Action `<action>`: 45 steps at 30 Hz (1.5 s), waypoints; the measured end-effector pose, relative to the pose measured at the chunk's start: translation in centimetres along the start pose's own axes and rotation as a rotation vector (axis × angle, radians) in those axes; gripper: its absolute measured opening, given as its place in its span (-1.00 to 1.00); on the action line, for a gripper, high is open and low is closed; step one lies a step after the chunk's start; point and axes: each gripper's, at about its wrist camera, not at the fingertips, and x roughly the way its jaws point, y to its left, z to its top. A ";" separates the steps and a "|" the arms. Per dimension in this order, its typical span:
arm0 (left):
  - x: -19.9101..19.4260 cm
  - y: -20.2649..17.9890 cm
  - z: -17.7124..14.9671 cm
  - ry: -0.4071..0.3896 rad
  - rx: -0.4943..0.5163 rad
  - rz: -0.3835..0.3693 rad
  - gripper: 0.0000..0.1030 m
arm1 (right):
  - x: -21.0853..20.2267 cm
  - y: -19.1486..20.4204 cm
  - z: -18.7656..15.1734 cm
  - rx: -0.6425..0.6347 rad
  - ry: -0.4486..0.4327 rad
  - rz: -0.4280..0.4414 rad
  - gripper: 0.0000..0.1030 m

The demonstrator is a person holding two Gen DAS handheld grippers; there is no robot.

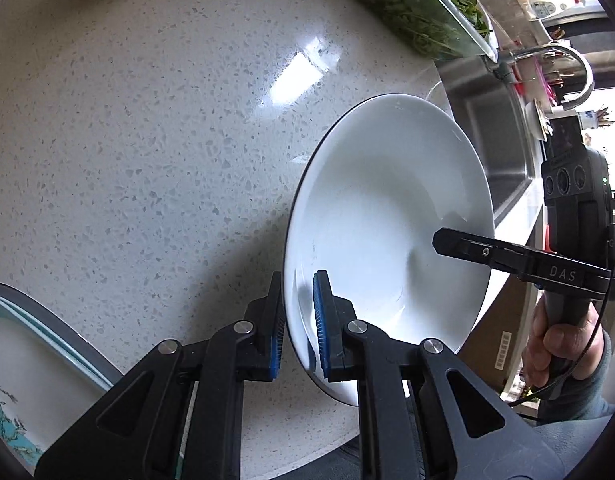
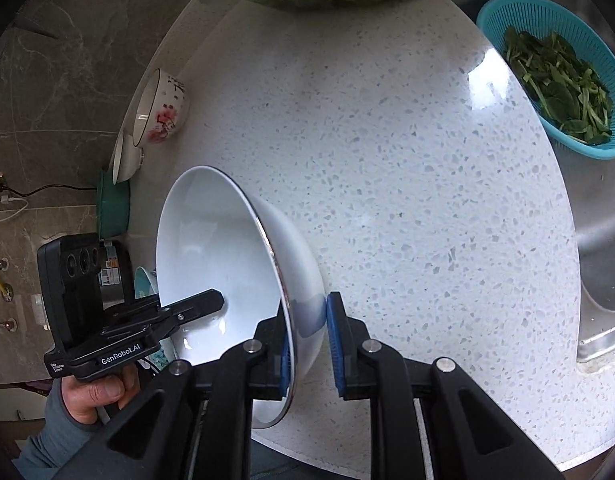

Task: Organize plates and bowls
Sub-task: 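Lift the white bowl on edge and carry it toward the plate stack, then lower the white bowl onto the counter and open both grippers, then move both grippers to the small white bowl by the wall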

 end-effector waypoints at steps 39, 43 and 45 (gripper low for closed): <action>-16.6 1.6 -2.5 -0.498 -0.100 -0.063 0.59 | -12.3 2.8 0.5 -0.122 -0.352 0.201 0.63; -23.4 8.2 -2.2 -0.696 -0.161 0.069 0.62 | -11.6 11.5 3.8 -0.251 -0.340 0.277 0.66; -25.3 12.1 -1.2 -0.714 -0.212 0.099 0.62 | -9.9 15.8 5.2 -0.275 -0.304 0.292 0.66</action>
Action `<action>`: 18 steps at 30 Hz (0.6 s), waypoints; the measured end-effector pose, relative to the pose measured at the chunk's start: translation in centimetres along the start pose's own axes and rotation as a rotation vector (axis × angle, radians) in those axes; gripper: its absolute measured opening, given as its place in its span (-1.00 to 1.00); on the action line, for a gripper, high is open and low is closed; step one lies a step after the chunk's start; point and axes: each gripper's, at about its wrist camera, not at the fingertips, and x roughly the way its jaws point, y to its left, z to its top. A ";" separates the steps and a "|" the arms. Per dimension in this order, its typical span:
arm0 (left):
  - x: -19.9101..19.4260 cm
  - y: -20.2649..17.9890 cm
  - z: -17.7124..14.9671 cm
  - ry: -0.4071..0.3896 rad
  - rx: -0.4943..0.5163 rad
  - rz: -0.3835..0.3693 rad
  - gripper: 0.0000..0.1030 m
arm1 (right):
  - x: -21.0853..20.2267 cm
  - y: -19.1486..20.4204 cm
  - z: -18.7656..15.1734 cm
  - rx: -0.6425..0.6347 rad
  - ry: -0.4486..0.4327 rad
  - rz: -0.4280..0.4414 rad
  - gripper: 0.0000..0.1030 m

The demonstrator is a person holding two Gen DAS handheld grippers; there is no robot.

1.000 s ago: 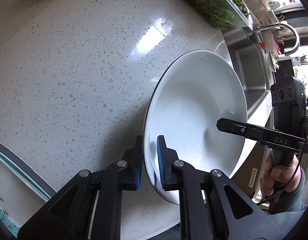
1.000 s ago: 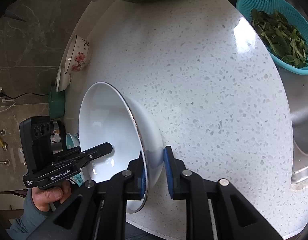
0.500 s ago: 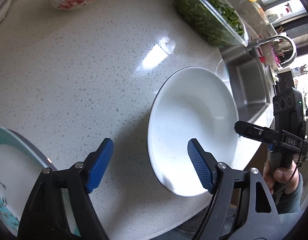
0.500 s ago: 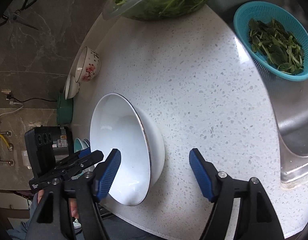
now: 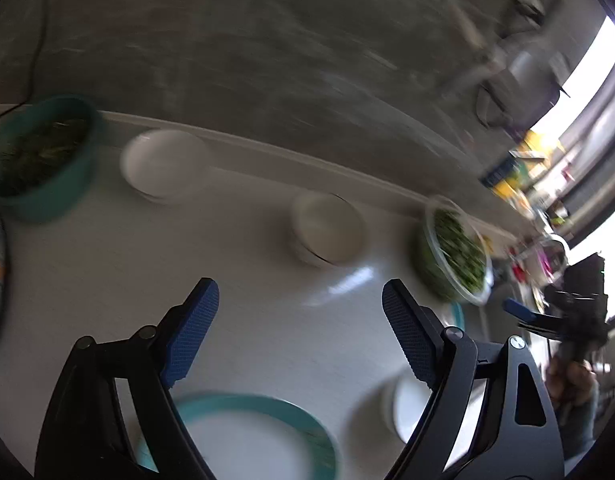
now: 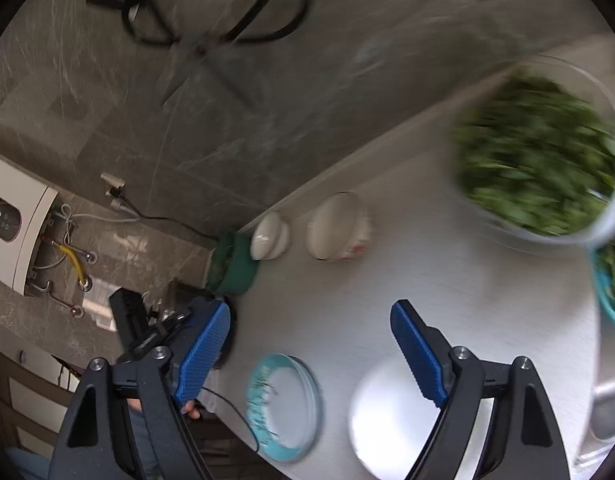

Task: Organize plates and bowls
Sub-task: 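Move both grippers to the small white bowl by the wall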

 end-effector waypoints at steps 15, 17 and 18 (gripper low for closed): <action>11.7 18.3 10.9 0.131 -0.135 -0.045 0.62 | 30.1 13.1 8.5 -0.063 0.115 -0.214 0.29; 13.0 19.0 11.2 0.152 -0.135 -0.042 0.59 | 32.8 12.9 8.9 -0.049 0.134 -0.256 0.29; 13.6 19.5 11.3 0.152 -0.141 -0.043 0.59 | 33.8 12.6 9.1 -0.035 0.150 -0.271 0.29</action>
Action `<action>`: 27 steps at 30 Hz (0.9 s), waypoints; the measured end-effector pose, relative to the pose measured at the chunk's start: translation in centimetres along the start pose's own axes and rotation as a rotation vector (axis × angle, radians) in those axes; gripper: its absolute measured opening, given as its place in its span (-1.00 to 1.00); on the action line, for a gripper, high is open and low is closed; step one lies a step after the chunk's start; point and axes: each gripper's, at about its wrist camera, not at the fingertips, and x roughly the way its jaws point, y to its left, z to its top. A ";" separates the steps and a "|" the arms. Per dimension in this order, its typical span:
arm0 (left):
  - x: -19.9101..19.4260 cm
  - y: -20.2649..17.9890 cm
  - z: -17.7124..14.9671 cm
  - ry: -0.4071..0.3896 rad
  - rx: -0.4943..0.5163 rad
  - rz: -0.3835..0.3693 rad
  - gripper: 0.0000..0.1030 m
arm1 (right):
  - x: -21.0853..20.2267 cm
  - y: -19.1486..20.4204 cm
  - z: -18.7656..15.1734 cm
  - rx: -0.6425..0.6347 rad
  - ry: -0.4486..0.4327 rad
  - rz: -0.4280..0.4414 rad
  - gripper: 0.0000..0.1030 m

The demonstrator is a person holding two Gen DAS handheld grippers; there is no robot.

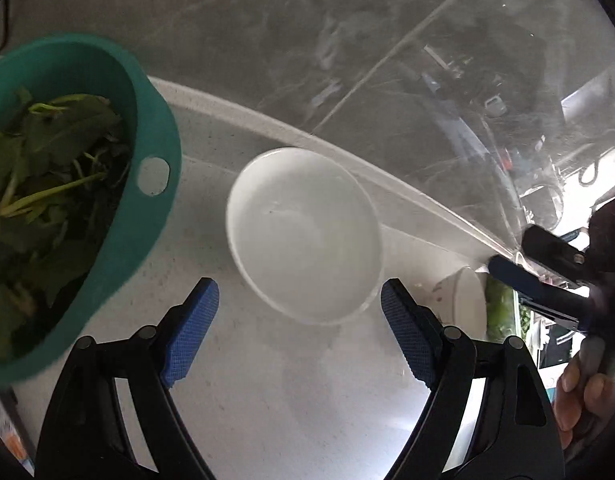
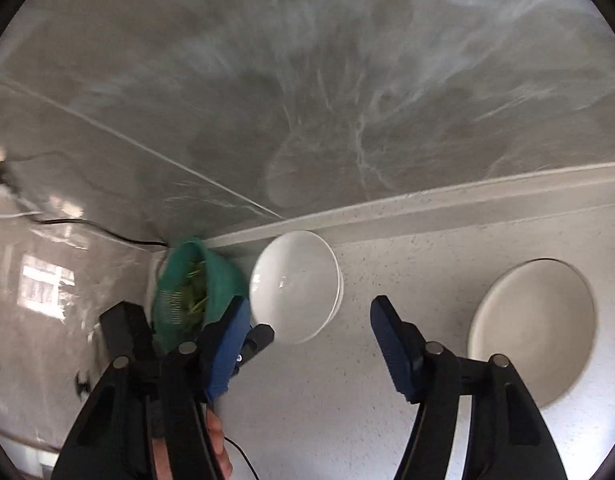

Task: Organize plates and bowls
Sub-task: 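Move both grippers to the small white bowl by the wall, then close both grippers on the small white bowl's rim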

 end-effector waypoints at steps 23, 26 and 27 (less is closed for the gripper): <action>6.9 3.2 4.0 0.099 -0.088 0.004 -0.43 | 12.5 -0.7 2.2 0.016 0.185 -0.190 -0.01; 7.5 4.8 3.6 0.104 -0.115 0.026 -0.44 | 13.2 -0.9 2.2 0.034 0.181 -0.210 -0.01; 7.4 5.0 3.4 0.097 -0.118 0.022 -0.44 | 13.1 -1.0 2.3 0.034 0.169 -0.220 -0.01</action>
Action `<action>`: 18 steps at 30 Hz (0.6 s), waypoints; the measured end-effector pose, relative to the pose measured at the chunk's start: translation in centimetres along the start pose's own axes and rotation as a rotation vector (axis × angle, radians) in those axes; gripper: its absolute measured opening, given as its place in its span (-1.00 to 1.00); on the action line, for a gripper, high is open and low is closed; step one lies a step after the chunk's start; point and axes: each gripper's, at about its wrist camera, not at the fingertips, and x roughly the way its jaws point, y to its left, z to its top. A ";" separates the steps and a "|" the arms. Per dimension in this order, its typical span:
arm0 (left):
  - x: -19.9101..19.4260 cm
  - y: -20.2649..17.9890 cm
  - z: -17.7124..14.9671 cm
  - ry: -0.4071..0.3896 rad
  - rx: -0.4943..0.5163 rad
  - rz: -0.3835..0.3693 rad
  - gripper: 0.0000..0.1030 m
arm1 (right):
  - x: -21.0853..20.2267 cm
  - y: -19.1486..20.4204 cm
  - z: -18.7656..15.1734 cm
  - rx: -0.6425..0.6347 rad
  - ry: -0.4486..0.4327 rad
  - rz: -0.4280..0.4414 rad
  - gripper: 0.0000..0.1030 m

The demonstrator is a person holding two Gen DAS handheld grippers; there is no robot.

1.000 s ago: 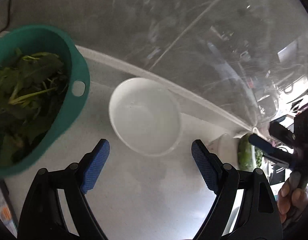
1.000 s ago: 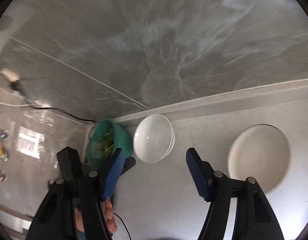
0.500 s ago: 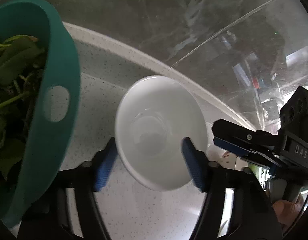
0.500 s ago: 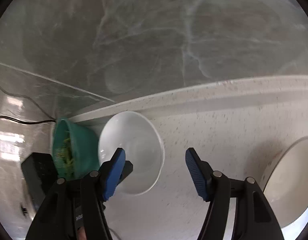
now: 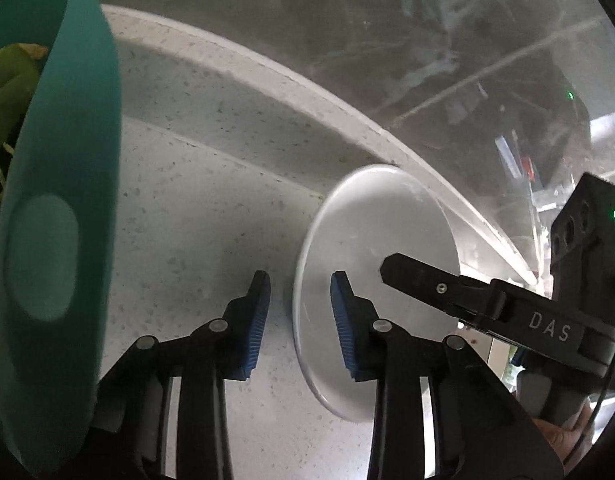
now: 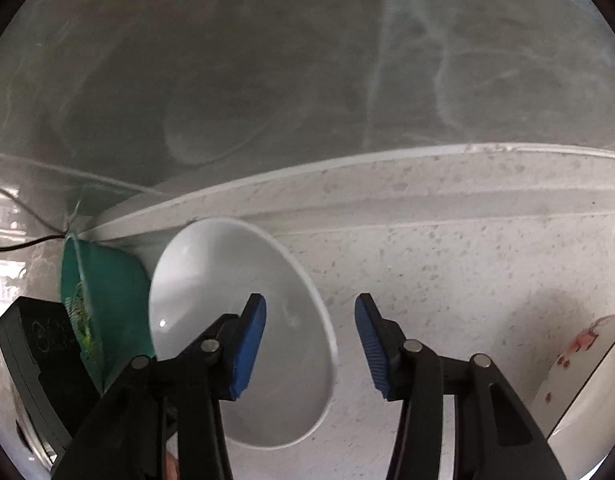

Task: Organize plates and bowls
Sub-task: 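Close both grippers on the small white bowl's rim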

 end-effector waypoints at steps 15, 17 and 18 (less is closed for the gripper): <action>0.4 -0.7 1.0 -0.031 0.013 0.006 -0.82 | 0.4 -2.0 -1.4 -0.021 0.005 0.021 -0.72; 0.0 -0.5 0.8 -0.035 0.016 0.012 -0.82 | -0.3 -2.1 -1.6 -0.031 -0.002 0.019 -0.71; -0.3 -0.5 0.5 -0.035 0.016 0.012 -0.82 | -0.2 -1.7 -1.7 -0.034 -0.003 0.017 -0.72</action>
